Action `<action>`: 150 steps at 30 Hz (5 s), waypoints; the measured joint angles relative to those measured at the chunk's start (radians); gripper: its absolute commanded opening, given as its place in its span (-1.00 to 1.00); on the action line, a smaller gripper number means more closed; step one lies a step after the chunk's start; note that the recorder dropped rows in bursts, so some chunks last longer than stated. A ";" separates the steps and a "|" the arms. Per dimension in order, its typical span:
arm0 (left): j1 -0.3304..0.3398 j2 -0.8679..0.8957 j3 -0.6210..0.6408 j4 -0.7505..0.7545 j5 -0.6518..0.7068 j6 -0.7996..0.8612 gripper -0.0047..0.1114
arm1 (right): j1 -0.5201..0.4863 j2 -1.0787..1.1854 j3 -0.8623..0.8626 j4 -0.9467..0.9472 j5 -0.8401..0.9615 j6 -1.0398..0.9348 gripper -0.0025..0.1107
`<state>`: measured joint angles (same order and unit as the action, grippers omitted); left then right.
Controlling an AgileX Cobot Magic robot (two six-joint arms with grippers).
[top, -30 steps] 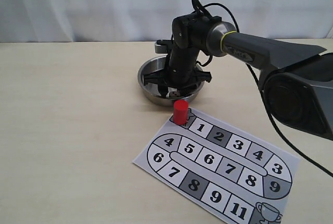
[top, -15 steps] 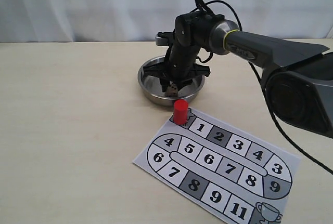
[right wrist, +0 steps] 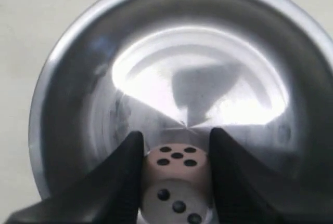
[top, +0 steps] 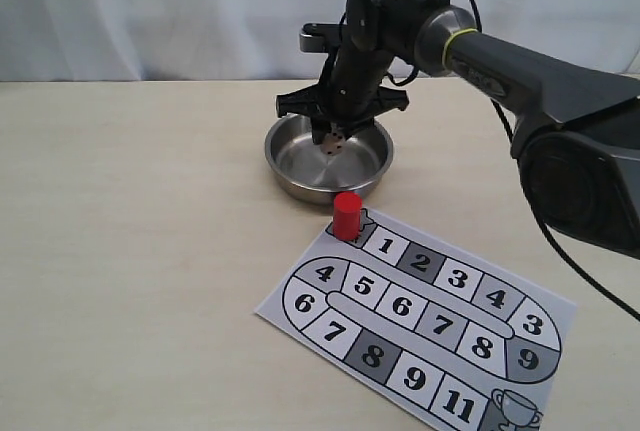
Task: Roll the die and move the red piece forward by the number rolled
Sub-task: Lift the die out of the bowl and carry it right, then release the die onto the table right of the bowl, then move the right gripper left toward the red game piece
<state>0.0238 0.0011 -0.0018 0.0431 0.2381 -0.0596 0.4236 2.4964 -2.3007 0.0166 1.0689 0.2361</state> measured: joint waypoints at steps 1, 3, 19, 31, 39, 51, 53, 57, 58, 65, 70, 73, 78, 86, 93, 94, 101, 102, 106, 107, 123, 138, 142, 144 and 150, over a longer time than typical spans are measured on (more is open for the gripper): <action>0.000 0.000 0.000 0.000 0.000 0.000 -0.92 | 0.000 -0.005 -0.006 0.000 0.014 -0.013 -0.88; 0.000 0.000 0.000 0.000 0.000 0.000 -0.92 | 0.000 -0.018 -0.011 0.002 0.037 -0.030 -0.88; 0.000 0.000 0.000 0.000 0.000 0.000 -0.92 | -0.024 -0.184 0.153 0.005 0.116 -0.133 -0.89; 0.000 0.000 0.000 0.000 0.000 0.000 -0.92 | -0.121 -0.465 0.708 0.005 -0.129 -0.161 -0.89; 0.000 0.000 0.000 0.000 0.000 0.000 -0.92 | -0.262 -0.665 1.018 -0.141 -0.218 -0.115 -0.89; 0.000 0.000 0.000 0.000 0.000 0.000 -0.92 | -0.463 -0.712 1.193 -0.205 -0.422 -0.069 -0.88; 0.000 0.000 0.000 0.000 0.000 0.000 -0.92 | -0.487 -0.711 1.193 -0.207 -0.456 -0.069 -0.88; 0.000 0.000 0.000 0.000 0.000 0.000 -0.92 | -0.519 -0.697 1.193 -0.249 -0.518 -0.081 -0.71; 0.000 0.000 0.000 0.000 0.000 0.000 -0.92 | -0.521 -0.687 1.193 -0.265 -0.532 -0.085 -0.67; 0.000 0.000 0.000 0.000 0.000 0.000 -0.92 | -0.526 -0.630 1.193 -0.309 -0.653 -0.094 -0.50; 0.000 0.000 0.000 0.000 0.000 0.000 -0.92 | -0.526 -0.597 1.193 -0.117 -0.676 -0.161 -0.42; 0.000 0.000 0.000 0.000 0.000 0.000 -0.92 | -0.526 -0.589 1.193 0.130 -0.676 -0.374 -0.09; 0.000 0.000 0.000 0.000 0.000 0.000 -0.92 | -0.526 -0.589 1.193 0.671 -0.625 -0.882 0.96; 0.000 0.000 0.000 0.000 0.000 0.000 -0.92 | -0.526 -0.589 1.193 0.897 -0.637 -1.170 0.98; 0.000 0.000 0.000 0.000 0.000 0.000 -0.92 | -0.526 -0.589 1.193 0.890 -0.721 -1.170 0.98; 0.000 0.000 0.000 0.000 0.000 0.000 -0.92 | -0.526 -0.589 1.193 0.890 -0.721 -1.170 0.98; 0.000 0.000 0.000 0.000 0.000 0.000 -0.92 | -0.526 -0.589 1.193 0.890 -0.721 -1.170 0.90; 0.000 0.000 0.000 0.000 0.000 0.000 -0.92 | -0.526 -0.589 1.193 0.890 -0.721 -1.170 0.84; 0.000 0.000 0.000 0.000 0.000 0.000 -0.92 | -0.526 -0.589 1.193 0.890 -0.721 -1.170 0.27; 0.000 0.000 0.000 0.000 0.000 0.000 -0.92 | -0.526 -0.589 1.193 0.890 -0.721 -1.170 0.08; 0.000 0.000 0.000 0.000 0.000 0.000 -0.92 | -0.461 -0.551 1.076 0.798 -0.451 -1.140 -0.88; 0.000 0.000 0.000 0.000 0.000 0.000 -0.92 | -0.236 -0.427 0.927 0.356 -0.445 -0.716 -0.88; 0.000 0.000 0.000 0.000 0.000 0.000 -0.92 | -0.233 -0.405 0.920 0.340 -0.449 -0.692 -0.88; 0.000 0.000 0.000 0.000 0.000 0.000 -0.92 | -0.233 -0.390 0.920 0.338 -0.462 -0.692 -0.88; 0.000 0.000 0.000 0.000 0.000 0.000 -0.92 | -0.233 -0.367 0.920 0.338 -0.510 -0.692 -0.88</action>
<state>0.0238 0.0011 -0.0018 0.0431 0.2381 -0.0596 0.1904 2.1292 -1.3807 0.3544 0.5585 -0.4556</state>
